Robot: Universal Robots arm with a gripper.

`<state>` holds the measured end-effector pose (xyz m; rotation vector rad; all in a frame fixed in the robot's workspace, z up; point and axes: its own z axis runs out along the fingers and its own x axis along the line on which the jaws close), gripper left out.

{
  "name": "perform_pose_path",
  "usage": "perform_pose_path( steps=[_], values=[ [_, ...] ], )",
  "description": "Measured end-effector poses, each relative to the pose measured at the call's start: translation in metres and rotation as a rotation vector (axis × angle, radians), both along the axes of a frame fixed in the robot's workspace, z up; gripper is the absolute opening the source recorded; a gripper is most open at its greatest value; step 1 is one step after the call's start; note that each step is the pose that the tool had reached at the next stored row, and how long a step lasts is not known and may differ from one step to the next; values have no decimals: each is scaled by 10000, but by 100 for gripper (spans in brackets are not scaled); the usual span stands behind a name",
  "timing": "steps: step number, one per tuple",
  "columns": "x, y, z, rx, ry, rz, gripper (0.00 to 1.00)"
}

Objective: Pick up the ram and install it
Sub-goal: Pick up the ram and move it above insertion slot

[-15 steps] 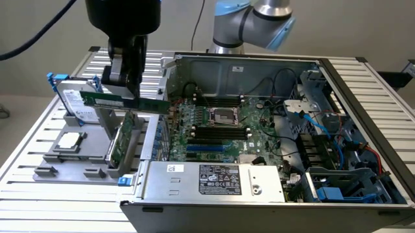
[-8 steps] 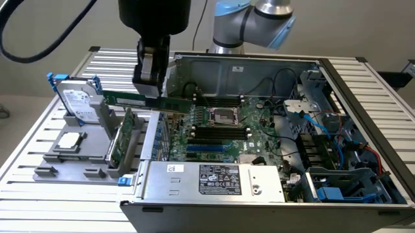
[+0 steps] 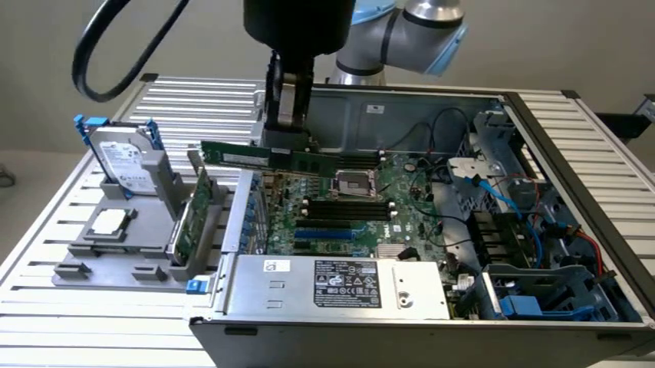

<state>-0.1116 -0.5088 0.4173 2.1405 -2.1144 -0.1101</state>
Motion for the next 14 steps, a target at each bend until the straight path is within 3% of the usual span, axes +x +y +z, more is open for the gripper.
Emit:
perform_pose_path(
  steps=[4,7,14],
  values=[
    [182,35,-3,0,0,0,14],
    [313,87,-19,1,0,0,14],
    [496,314,-139,-6,0,0,14]
  ],
)
